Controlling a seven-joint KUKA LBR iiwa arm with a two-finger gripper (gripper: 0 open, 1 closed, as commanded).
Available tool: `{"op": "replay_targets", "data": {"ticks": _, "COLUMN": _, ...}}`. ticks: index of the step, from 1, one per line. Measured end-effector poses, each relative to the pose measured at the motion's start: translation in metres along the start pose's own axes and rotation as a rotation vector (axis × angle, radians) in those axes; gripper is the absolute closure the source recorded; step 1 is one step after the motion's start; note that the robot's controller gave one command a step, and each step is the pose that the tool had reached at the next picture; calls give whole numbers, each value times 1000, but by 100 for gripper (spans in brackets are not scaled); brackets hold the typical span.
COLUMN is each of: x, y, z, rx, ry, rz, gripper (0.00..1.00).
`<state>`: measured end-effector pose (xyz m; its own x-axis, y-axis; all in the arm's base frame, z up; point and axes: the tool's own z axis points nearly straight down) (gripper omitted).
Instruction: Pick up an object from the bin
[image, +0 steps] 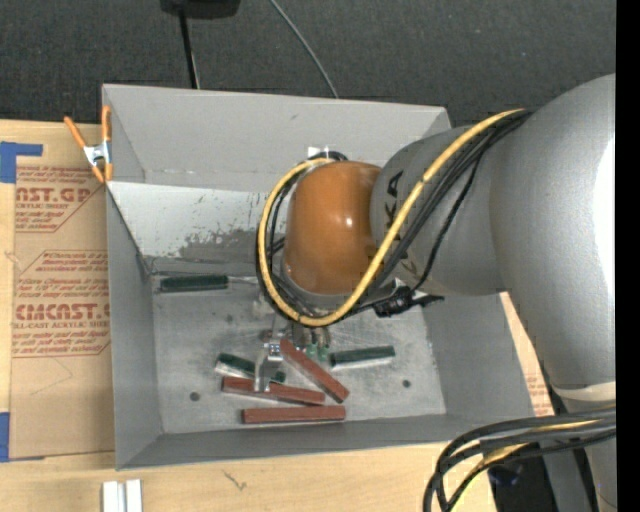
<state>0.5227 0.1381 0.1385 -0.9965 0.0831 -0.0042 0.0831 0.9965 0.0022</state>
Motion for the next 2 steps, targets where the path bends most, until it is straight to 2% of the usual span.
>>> {"op": "replay_targets", "data": {"ticks": 1, "x": 3, "y": -1, "z": 50, "rx": 3, "ry": 7, "rz": 13, "gripper": 0}}
{"op": "replay_targets", "data": {"ticks": 2, "x": 23, "y": 7, "z": 9, "rx": 2, "ry": 7, "rz": 7, "gripper": 0}}
